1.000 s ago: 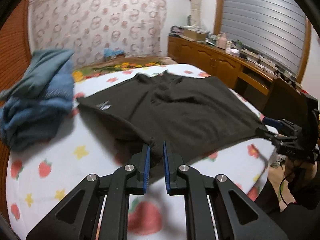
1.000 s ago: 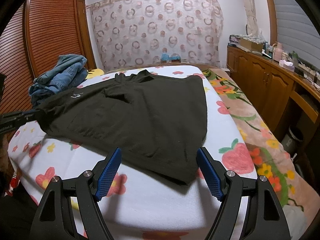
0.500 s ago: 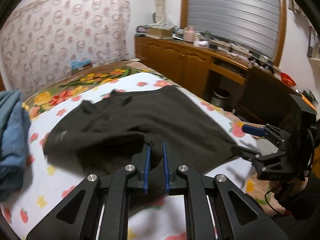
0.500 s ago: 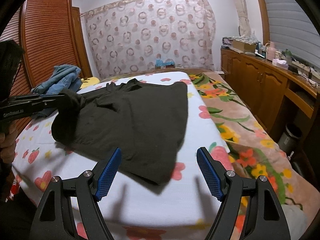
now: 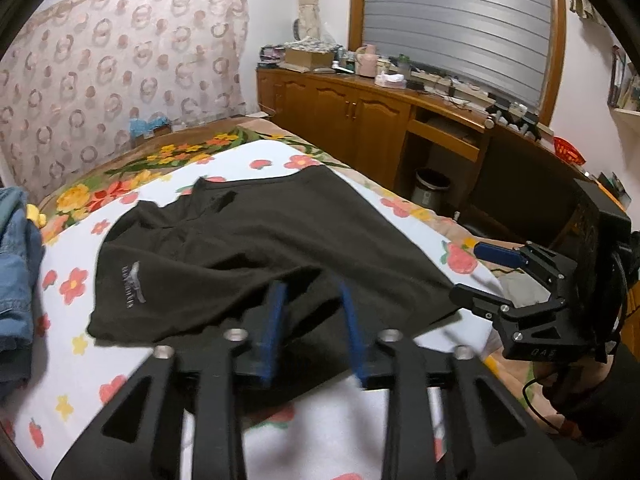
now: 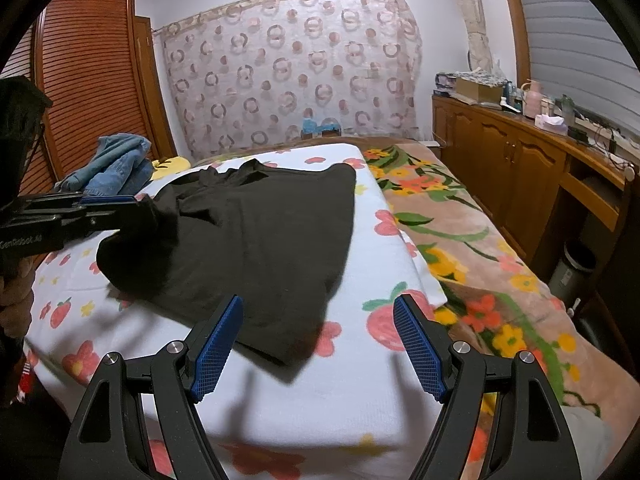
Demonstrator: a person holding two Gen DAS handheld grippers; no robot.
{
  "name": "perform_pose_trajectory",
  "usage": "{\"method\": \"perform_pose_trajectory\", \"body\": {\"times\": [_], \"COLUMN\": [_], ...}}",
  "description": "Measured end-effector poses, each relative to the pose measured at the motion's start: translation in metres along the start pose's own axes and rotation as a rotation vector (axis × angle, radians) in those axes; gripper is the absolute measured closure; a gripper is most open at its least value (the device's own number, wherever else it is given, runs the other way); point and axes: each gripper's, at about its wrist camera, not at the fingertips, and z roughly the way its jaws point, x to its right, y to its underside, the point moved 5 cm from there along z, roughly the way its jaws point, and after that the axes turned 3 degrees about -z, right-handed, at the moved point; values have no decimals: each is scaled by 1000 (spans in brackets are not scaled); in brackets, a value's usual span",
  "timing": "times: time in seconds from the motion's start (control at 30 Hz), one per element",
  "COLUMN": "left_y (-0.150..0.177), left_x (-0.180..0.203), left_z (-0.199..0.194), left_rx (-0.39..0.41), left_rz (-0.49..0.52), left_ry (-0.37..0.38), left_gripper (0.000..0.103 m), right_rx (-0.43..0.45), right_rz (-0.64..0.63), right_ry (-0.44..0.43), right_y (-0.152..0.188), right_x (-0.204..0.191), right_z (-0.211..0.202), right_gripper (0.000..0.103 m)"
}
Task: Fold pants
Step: 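Fold the gripped T-shirt side inward with the left tool, then open, then close the right tool on the opposite side edge of the T-shirt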
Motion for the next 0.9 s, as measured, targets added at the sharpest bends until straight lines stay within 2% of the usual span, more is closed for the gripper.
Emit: {"method": "perform_pose_trajectory", "body": {"times": [0.03,0.07,0.13,0.2,0.47,0.53,0.63,0.7,0.9], "left_y": [1,3,6,10,31,38,46,53,65], "left_x": [-1,-4,-12,-19,-61,-70,-79,-83,-87], "left_z": [-2,-5,-9,-13,-16,-16,-14,-12,-1], "left_rx": [7,14,19,28,20,14,5,-4,-25], "left_rz": [-6,-11,-19,-19,-48,-55,-74,-83,-90], "left_ry": [-1,0,-14,-30,-108,-125,-124,-116,-85], "left_gripper": [53,52,33,26,25,25,25,25,25], "right_rx": [0,-1,-2,-2,-11,-27,-46,-60,-97], "right_rz": [-3,-7,-18,-29,-78,-84,-89,-94,-109], "right_ry": [-4,-7,-15,-25,-106,-146,-180,-196,-211], "right_y": [-1,-3,-5,-8,-20,-23,-24,-24,-25], "right_x": [0,0,-2,-5,-25,-31,-34,-36,-40], "right_z": [1,2,5,7,21,29,39,44,52], "right_gripper": [24,24,24,24,24,28,33,41,48]}}
